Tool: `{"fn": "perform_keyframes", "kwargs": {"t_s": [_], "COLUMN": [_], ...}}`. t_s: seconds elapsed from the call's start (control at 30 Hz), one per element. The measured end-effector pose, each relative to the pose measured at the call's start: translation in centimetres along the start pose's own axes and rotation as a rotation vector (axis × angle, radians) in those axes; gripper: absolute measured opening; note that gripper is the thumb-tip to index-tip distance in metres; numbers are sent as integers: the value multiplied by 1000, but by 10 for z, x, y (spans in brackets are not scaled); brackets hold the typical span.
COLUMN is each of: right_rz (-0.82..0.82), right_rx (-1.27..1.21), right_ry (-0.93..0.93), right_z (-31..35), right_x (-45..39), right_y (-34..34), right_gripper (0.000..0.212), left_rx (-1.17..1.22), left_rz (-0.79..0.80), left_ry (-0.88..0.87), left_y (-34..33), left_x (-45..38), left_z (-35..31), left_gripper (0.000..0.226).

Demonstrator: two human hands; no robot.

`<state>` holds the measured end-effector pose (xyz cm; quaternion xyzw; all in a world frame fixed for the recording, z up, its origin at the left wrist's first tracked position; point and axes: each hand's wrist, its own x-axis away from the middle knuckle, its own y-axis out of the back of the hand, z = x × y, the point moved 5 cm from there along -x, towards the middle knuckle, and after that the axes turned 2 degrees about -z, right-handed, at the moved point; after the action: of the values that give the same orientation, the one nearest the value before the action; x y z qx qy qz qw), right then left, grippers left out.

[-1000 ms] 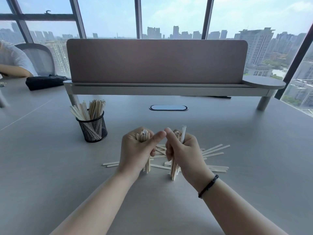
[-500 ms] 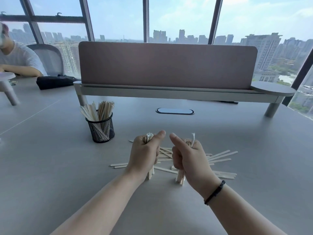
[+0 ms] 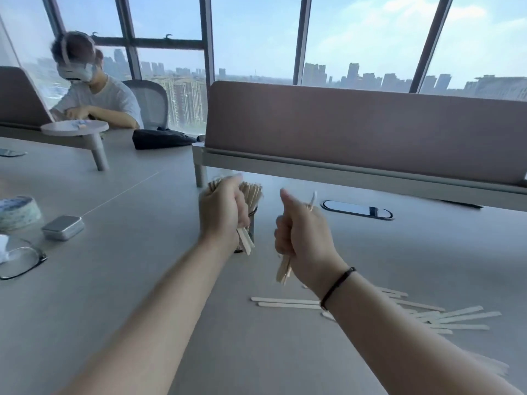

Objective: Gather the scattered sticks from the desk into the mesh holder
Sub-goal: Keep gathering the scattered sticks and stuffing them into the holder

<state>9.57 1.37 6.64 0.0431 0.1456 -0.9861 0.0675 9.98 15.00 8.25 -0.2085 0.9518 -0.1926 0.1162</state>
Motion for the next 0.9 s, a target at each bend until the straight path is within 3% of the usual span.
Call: {"fn": "perform_keyframes", "kwargs": {"t_s": [0.23, 0.47, 0.67, 0.8, 0.9], "right_rz": [-38, -96, -43, -51, 109], "right_rx": [-88, 244, 389, 827, 1248], "right_ry": [112, 129, 282, 511, 566], "right_z": [53, 6, 6, 24, 6], "right_x": [-83, -129, -130, -129, -124], "right_y": [-69, -79, -76, -76, -80], "right_gripper": [65, 59, 22, 31, 40], "left_rx": [149, 204, 216, 216, 188], "left_rz": [-151, -141, -123, -137, -152], "left_ry": [-73, -28, 19, 38, 9], "left_y": [29, 31, 28, 27, 28], "left_x": [-57, -80, -85, -85, -86], "left_z": [-37, -28, -16, -11, -11], "left_gripper": [52, 53, 56, 49, 44]}}
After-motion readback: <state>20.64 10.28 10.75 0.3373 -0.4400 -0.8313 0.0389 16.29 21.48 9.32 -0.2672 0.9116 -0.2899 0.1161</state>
